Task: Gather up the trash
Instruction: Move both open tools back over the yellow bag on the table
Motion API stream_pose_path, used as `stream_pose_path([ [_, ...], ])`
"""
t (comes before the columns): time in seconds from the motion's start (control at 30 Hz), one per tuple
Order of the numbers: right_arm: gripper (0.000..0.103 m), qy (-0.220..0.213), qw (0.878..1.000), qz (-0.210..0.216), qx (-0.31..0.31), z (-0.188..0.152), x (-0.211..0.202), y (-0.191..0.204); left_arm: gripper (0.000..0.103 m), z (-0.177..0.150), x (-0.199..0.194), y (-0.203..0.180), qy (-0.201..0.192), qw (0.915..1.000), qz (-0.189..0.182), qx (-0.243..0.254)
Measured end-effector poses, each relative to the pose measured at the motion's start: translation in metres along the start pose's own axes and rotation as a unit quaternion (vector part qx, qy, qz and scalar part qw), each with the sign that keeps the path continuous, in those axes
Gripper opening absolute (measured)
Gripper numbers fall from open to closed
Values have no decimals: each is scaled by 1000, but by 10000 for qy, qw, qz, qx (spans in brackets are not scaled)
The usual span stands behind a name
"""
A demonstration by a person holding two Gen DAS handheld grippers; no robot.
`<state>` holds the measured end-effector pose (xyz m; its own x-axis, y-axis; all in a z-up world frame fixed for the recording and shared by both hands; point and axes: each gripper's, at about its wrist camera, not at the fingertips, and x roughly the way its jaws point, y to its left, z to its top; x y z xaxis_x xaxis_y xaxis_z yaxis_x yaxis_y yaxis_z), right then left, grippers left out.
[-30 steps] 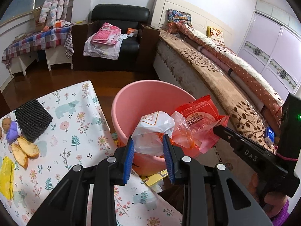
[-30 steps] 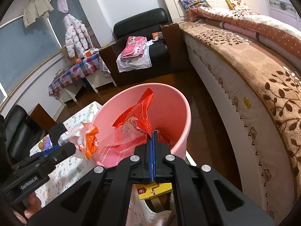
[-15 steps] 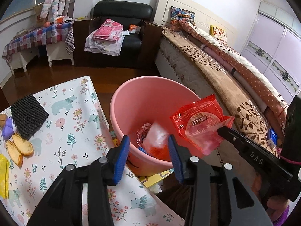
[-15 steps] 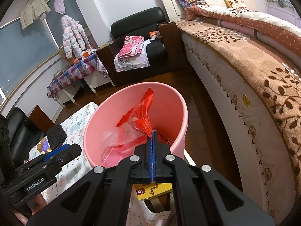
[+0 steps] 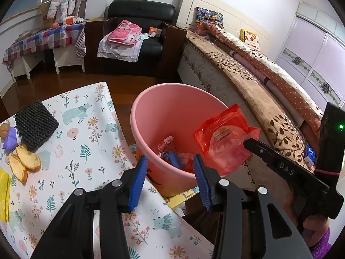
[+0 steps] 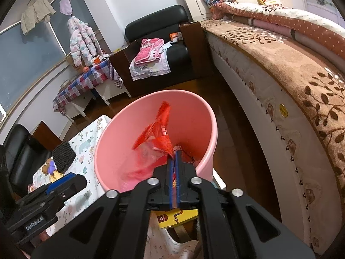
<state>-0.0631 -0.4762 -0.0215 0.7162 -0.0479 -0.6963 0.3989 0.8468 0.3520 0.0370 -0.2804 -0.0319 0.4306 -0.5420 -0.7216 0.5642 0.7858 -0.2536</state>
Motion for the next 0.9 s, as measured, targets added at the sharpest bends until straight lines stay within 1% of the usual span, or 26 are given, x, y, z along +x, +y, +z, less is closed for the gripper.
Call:
stream_pose_path([
  [0.03,23,-5,10000,31,24,0,0,0,44,-1,-1,0,-1,10000,-7,-7],
  [0.07,27,-12,10000,50,41,-1,-1,0,44,-2,-2,1,-5,10000,-10,-13],
  [0.3,27,-29,10000,46,-38,-3,-2,4,44,-4,-11,2,-62,9999,-44,-81],
  [0.47,27,-25,9999,142,-91,-5,-5,9,44,-7,-16,5,-93,9999,-46,-122],
  [0.77,27,14,9985,368,-408,-12,-7,34,44,-11,-33,15,-252,9994,87,-220],
  [0.9,27,23,9975,469,-526,-17,-8,45,44,-14,-42,20,-358,9989,251,-175],
])
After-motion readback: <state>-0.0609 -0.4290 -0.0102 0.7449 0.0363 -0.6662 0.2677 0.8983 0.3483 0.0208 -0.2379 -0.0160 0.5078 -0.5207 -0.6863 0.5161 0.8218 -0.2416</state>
